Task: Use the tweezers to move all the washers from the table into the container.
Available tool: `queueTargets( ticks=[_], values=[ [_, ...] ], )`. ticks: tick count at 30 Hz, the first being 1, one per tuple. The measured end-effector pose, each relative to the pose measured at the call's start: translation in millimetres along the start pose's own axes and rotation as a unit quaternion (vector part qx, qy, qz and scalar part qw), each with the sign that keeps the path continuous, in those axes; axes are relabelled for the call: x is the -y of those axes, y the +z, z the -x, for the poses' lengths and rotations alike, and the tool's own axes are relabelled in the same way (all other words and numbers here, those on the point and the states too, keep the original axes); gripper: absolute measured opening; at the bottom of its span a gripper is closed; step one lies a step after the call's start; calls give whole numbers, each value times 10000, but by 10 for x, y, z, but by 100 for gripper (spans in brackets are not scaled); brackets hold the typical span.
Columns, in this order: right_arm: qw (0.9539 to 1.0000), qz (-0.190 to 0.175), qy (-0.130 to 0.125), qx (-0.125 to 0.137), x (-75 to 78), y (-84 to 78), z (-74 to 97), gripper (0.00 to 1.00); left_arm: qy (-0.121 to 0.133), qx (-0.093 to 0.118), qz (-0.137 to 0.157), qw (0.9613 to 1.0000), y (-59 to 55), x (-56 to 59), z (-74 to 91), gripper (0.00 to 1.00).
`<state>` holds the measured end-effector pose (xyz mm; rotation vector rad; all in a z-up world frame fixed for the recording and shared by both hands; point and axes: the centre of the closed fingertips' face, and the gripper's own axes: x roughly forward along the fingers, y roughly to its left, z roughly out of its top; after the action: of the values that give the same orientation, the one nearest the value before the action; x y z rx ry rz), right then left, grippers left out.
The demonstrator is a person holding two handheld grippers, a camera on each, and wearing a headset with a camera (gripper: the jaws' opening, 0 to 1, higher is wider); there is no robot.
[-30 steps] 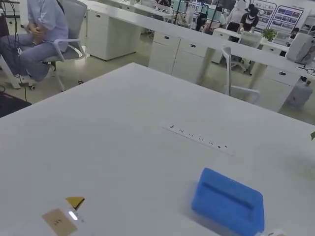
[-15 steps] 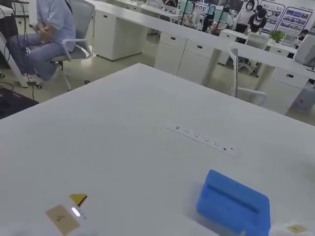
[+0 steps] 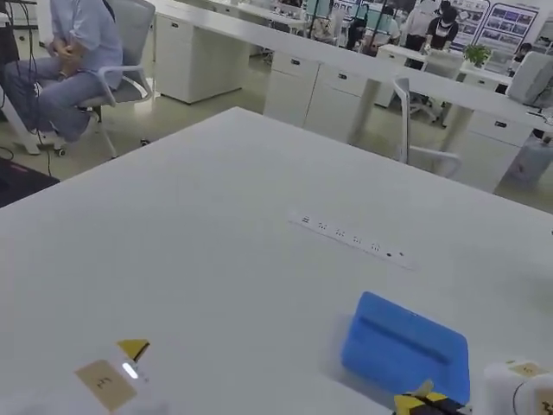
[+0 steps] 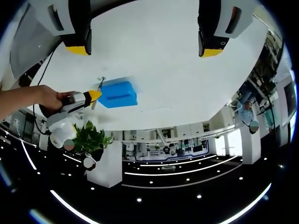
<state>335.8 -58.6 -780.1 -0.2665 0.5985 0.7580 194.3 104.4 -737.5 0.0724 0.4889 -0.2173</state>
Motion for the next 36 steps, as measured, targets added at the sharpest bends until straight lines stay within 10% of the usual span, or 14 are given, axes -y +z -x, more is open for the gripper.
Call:
queueTargets(
  ticks=[23,36],
  values=[
    [9949,-409,-504,775,542,624,-103,1,-19,-128,6,9999,-45,41,-9,97],
    [9955,-469,-718,403,675,455,-466,1,34,-136,28,9999,-55,15,-7,97]
  ],
)
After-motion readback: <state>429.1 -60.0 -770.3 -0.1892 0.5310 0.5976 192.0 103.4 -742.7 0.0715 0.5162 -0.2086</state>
